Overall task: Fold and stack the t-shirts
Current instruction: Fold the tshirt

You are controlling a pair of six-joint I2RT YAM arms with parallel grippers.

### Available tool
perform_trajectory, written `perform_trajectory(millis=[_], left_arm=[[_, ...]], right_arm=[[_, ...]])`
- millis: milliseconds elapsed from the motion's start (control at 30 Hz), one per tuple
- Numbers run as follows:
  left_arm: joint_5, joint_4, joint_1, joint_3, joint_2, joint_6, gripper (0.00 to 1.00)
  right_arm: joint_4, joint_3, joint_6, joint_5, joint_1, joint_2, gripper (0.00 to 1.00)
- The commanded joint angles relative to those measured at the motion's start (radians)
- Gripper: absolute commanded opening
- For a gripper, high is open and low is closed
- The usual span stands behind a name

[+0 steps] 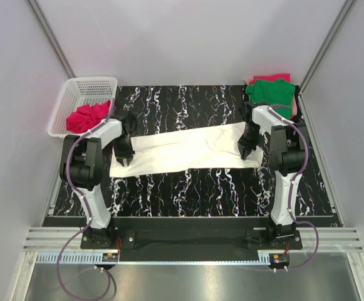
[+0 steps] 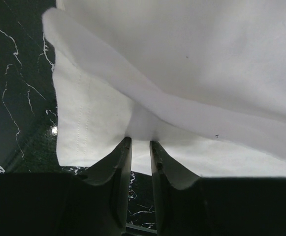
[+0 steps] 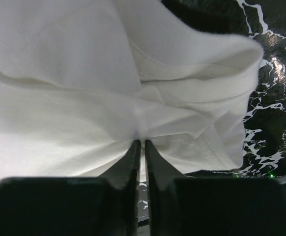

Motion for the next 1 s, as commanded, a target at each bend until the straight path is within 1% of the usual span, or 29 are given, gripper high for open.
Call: perform_trajectory(millis=[0, 33, 133, 200, 367, 567, 833, 933, 967], left_arm=[[-0.018, 0.024, -0.012, -0.011, 0.016, -0.01, 0.21], [-0.018, 0.028, -0.012, -0.024, 0.016, -0.01, 0.18], [-0.018, 0.028, -0.012, -0.039, 0.009, -0.01, 0.1], [-0.016, 0.029, -0.012, -0.044, 0.011, -0.008, 0.01], [-0.002, 0.024, -0.012, -0.054, 0.02, -0.013, 0.0], [0.012, 0.02, -0.012, -0.14, -0.044, -0.027, 0.0], [0.033, -0.002, -0.012, -0.3, -0.179, -0.031, 0.0], [0.05, -0.006, -0.013, -0.343, -0.227, -0.034, 0.0], [0.054, -0.009, -0.015, -0.349, -0.237, -0.034, 0.0]], right_arm=[[-0.004, 0.031, 0.031, 0.049, 0.0, 0.023, 0.02], [-0.004, 0.03, 0.031, 0.044, 0.0, 0.029, 0.0], [-0.004, 0.028, 0.048, 0.037, 0.0, 0.032, 0.0], [-0.002, 0.03, 0.057, 0.038, -0.001, 0.029, 0.0], [-0.005, 0.053, 0.073, 0.037, 0.0, 0.04, 0.0], [-0.034, 0.111, 0.09, 0.038, 0.0, 0.086, 0.0], [-0.058, 0.254, 0.051, 0.003, 0.0, 0.201, 0.0], [-0.062, 0.327, 0.024, -0.011, 0.0, 0.248, 0.0], [-0.068, 0.382, 0.022, -0.014, 0.0, 0.265, 0.0]])
